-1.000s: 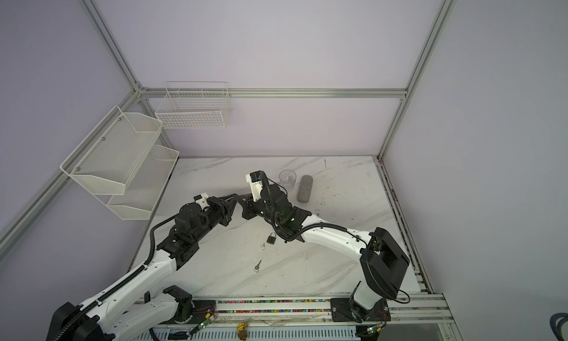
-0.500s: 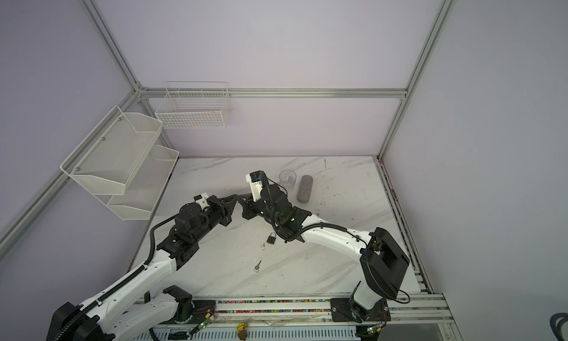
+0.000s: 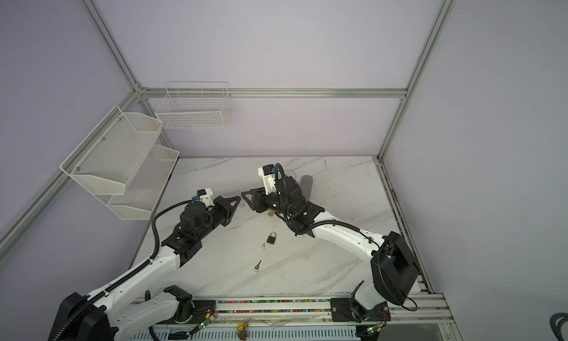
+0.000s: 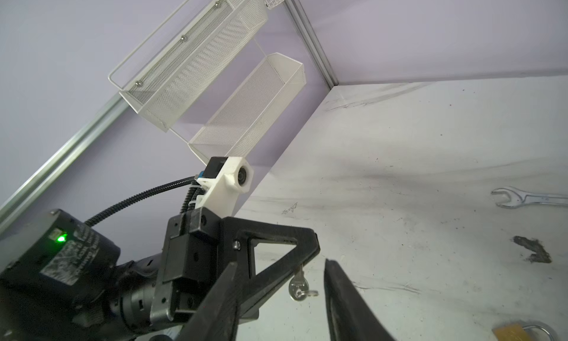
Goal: Unlock with the key
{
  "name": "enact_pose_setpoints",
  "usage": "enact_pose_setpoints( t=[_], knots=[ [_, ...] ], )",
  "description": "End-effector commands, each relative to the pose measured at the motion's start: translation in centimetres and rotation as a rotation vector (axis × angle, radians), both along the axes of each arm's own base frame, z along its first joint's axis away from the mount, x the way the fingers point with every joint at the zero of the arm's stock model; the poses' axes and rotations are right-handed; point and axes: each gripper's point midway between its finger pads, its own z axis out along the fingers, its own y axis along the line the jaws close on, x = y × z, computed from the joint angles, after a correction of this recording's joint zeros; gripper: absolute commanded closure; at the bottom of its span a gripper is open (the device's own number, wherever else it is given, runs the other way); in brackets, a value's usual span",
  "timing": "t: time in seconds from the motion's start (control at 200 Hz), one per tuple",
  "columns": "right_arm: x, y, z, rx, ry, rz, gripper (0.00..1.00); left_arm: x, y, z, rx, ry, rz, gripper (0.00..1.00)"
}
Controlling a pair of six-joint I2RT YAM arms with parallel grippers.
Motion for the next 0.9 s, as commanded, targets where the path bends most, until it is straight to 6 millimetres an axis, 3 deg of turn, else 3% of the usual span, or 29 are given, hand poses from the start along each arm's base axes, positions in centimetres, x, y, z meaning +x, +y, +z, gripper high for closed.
enact_pose_setpoints(
  t=[0.0,0.125,0.365,0.895],
  knots=[
    [-1.7,-0.2,-0.2,0.056,0.113,0.141,0.53,0.5,-0.7,8.9,0.118,-0.346,-0.058,1.0],
    [-1.7,-0.7,-0.2,0.095,0.165,0.178,0.53,0.0,-0.6,10.2,0.161,-0.479,-0.064,1.0],
    [-2.1,0.0,1.9,0.199,0.168,0.235,0.54,-0.8,-1.4,11.9,0.16,-0.617,-0.106,1.0],
    [-2.0,0.9,2.7,0.288,0.174,0.285,0.64,-0.7,-2.0,12.3,0.148,-0.68,-0.124,1.0]
  ],
)
